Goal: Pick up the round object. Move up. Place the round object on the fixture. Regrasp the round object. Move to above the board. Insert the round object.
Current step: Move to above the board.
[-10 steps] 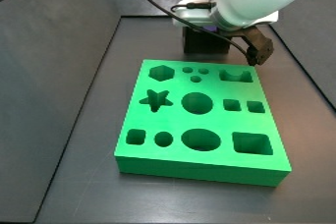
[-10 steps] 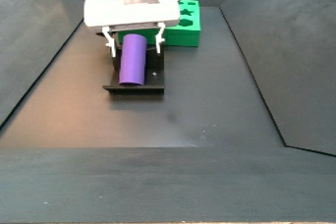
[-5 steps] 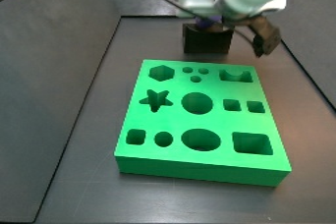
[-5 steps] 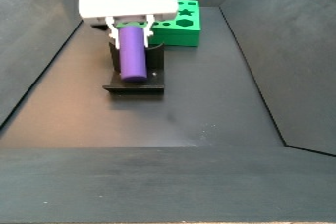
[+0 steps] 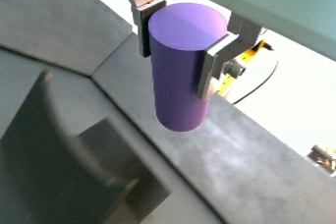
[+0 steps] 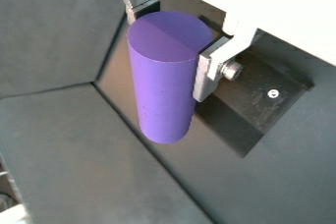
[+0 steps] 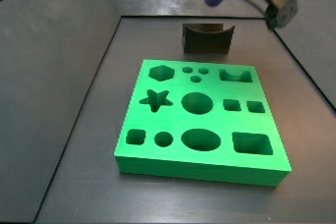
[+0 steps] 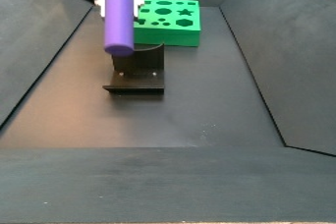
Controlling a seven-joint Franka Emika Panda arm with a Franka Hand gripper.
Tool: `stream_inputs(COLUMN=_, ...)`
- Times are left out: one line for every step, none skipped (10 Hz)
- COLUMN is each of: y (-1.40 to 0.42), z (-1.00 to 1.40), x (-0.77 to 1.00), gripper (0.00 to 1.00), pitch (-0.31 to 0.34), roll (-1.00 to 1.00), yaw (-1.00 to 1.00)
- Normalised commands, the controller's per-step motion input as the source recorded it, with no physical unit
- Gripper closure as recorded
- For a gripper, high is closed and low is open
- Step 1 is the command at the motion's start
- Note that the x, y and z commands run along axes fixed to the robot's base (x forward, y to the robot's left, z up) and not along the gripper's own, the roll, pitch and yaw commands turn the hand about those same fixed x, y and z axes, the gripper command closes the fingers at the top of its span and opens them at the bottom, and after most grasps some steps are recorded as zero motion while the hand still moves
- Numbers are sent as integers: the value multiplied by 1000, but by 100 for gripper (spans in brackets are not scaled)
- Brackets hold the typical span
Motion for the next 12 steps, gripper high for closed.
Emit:
stream_inputs(y=56, z=1000, x=42, gripper=100, pitch=83, roll=-94, yaw=-110)
stream_inputs(y=54, z=1000, x=36, gripper=100, pitch=98, roll=-93, yaw=-91)
stream_inputs(y=50, z=1000, x=27, gripper=100, pitch=117, roll=-83, yaw=-50)
stream_inputs(y=46, z=1000, x=21, gripper=100, pitch=128, roll=-73, yaw=-22)
stream_inputs(y=39, z=1000, x=14, gripper=100, pitch=136, roll=-58, yaw=15)
stream_inputs(y=36, z=1000, x=13, gripper=100, pitch=138, roll=-53, yaw=32)
stream_inputs(y=29, z=1000, x=17, gripper=100, pitch=135, roll=-51, yaw=60)
stream_inputs(y=20, z=1000, x=21, gripper=100, pitch=138, roll=-46, yaw=81)
stream_inputs(y=11, z=1000, x=26, gripper=100, pitch=138, roll=-37, yaw=96)
stream_inputs(y=1, z=905, x=31, gripper=100, pitch=131, roll=-37, yaw=105)
stream_inputs(y=-6, z=738, x=28, gripper=100, pitch=122, roll=-35, yaw=114)
stream_inputs(y=-13, z=514, x=24, gripper=100, pitch=107, roll=-36, yaw=119)
